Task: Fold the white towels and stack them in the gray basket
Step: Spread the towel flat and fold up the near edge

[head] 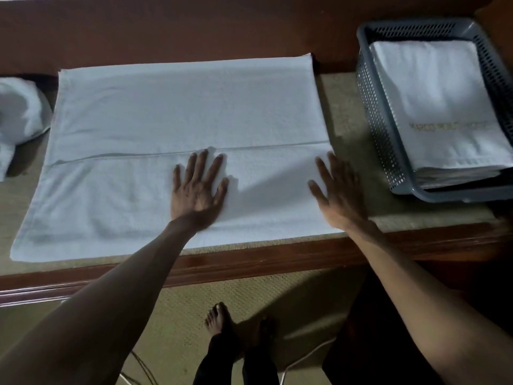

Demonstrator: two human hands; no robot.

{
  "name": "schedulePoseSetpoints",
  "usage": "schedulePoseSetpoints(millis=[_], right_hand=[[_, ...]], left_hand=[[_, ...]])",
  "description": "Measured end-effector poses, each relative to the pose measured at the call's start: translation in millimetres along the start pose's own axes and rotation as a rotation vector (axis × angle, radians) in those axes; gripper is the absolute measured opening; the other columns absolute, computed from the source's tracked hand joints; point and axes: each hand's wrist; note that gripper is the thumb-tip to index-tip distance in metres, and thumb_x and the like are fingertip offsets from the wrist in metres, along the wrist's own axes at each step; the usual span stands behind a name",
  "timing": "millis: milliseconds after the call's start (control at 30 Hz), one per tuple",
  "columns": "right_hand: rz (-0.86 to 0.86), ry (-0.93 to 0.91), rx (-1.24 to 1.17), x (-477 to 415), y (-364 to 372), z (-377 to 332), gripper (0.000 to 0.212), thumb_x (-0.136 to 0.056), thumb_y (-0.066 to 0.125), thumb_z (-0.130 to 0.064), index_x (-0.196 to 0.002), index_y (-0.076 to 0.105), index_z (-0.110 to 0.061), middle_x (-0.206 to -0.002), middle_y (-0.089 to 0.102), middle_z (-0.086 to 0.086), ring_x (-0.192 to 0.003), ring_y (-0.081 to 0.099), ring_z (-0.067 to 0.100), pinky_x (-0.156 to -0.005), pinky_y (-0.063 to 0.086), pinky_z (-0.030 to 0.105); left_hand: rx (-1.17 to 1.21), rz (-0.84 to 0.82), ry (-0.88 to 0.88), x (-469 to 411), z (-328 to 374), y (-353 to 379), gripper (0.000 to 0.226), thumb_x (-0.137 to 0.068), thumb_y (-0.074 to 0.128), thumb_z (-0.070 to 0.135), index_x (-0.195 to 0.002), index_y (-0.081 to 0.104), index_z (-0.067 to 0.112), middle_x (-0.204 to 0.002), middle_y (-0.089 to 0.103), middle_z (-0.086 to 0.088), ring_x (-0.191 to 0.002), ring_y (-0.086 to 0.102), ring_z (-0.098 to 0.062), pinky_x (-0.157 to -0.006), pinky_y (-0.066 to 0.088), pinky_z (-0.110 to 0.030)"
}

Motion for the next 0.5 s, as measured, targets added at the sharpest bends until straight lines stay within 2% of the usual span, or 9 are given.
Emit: schedulePoseSetpoints(millis=[100, 167, 233, 333, 433, 500], right_hand=[[0.057, 0.221, -0.022, -7.1, -6.0, 2.5, 0.077, -0.1, 0.005, -0.067, -0.163, 0.01, -0.024, -0.17, 0.004, 0.01, -0.157, 0.0, 0.032, -0.125, 0.0, 0.057], [0.156, 0.285, -0.102, -14.0, -7.7, -25.3, 0.076, -0.102, 0.011, -0.06, -0.161, 0.019, -0.014, -0.169, 0.007, 0.015, -0.156, 0.002, 0.033, -0.125, 0.0, 0.057], [0.266, 0.177, -0.162, -17.4, -6.5, -69.6, 0.069, -0.106, 0.021, -0.051, -0.16, 0.024, -0.009, -0.168, 0.01, 0.018, -0.156, 0.006, 0.033, -0.125, 0.001, 0.054], [0.286, 0.0, -0.252, -22.0, 10.1, -139.0, 0.057, -0.108, 0.031, -0.039, -0.155, 0.036, -0.007, -0.168, 0.016, 0.017, -0.156, 0.013, 0.031, -0.125, 0.012, 0.051], [0.35, 0.021, -0.285, -23.8, 37.3, -183.5, 0.047, -0.106, 0.041, -0.033, -0.143, 0.053, -0.007, -0.16, 0.036, 0.019, -0.148, 0.036, 0.033, -0.117, 0.031, 0.054], [0.382, 0.07, -0.259, -26.5, 47.4, -190.3, 0.044, -0.105, 0.043, -0.031, -0.142, 0.054, -0.011, -0.158, 0.041, 0.018, -0.146, 0.039, 0.032, -0.117, 0.031, 0.054]], left_hand=[[0.003, 0.007, -0.005, 0.6, 0.3, 0.8, 0.061, -0.107, 0.016, 0.06, -0.163, 0.005, 0.04, -0.173, -0.001, 0.005, -0.159, -0.003, -0.018, -0.127, 0.002, -0.053], [0.002, 0.001, -0.008, 0.4, 0.1, 1.7, 0.061, -0.107, 0.014, 0.061, -0.163, 0.003, 0.041, -0.173, -0.002, 0.004, -0.159, -0.004, -0.018, -0.128, 0.001, -0.052], [0.002, -0.004, -0.009, 0.7, 0.1, 2.0, 0.061, -0.106, 0.013, 0.061, -0.163, 0.001, 0.041, -0.173, -0.004, 0.004, -0.159, -0.006, -0.018, -0.127, 0.001, -0.053], [0.0, -0.01, -0.011, -0.2, 0.5, 3.8, 0.061, -0.106, 0.011, 0.061, -0.162, -0.003, 0.042, -0.173, -0.007, 0.004, -0.159, -0.009, -0.018, -0.127, 0.0, -0.053], [0.009, 0.011, -0.018, 2.6, -1.0, 6.7, 0.061, -0.107, 0.012, 0.059, -0.163, -0.003, 0.041, -0.172, -0.009, 0.004, -0.158, -0.011, -0.018, -0.127, 0.0, -0.054], [0.032, 0.009, -0.019, 2.1, -1.7, 5.9, 0.06, -0.107, 0.013, 0.059, -0.163, -0.002, 0.042, -0.172, -0.01, 0.004, -0.158, -0.012, -0.019, -0.126, -0.002, -0.056]])
Point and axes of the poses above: each hand's wrist, its own x-axis away from the middle knuckle, its own y-axis out of the palm, z = x × y
